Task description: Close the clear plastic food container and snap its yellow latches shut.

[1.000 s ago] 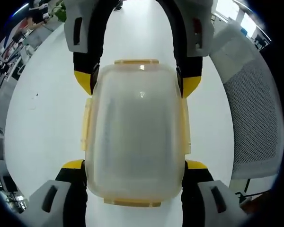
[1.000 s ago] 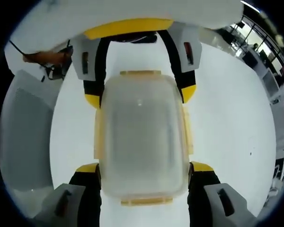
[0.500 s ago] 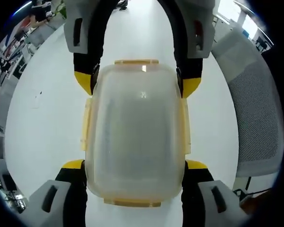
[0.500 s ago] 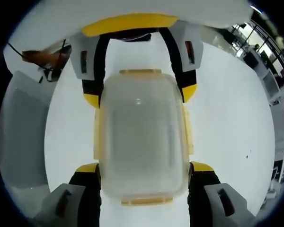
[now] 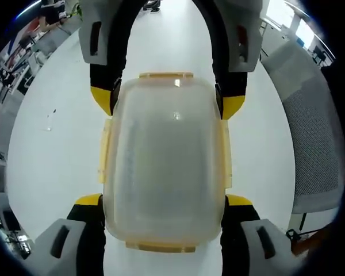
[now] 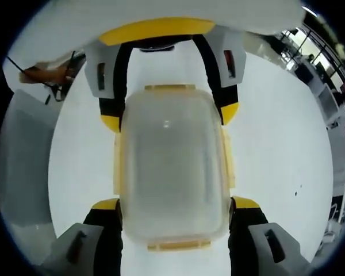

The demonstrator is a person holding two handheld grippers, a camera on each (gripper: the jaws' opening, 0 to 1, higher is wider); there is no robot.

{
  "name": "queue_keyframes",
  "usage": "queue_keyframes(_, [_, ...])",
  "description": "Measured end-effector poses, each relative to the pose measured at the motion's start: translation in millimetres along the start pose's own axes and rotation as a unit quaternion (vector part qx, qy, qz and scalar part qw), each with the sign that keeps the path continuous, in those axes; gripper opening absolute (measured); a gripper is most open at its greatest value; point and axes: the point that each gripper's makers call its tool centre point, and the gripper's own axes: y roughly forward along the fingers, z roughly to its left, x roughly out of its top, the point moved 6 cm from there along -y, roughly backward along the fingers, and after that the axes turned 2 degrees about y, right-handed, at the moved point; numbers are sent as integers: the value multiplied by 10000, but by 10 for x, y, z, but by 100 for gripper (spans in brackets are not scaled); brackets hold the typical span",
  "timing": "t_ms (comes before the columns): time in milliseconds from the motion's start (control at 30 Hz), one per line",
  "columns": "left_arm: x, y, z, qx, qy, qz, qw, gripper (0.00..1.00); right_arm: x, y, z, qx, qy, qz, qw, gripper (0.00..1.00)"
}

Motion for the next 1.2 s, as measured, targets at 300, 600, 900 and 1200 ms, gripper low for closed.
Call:
queue_keyframes(300, [2, 4, 27, -45, 47, 15, 10000, 83, -7, -9, -25, -11, 43, -40, 10000, 76])
queue_keyframes(600, [9, -15, 27, -23, 66, -17, 10000, 84, -5, -29, -15, -33, 25, -99, 9999, 76])
queue_keyframes(900, [-3, -3, -7, -102, 45, -134, 9998, 99, 23, -63, -2, 46, 2, -552, 9985, 87])
queue_keyframes(1200, [40, -105, 56, 413, -330, -1091, 9926, 99, 6, -121, 19, -447, 402, -1860, 9807, 80])
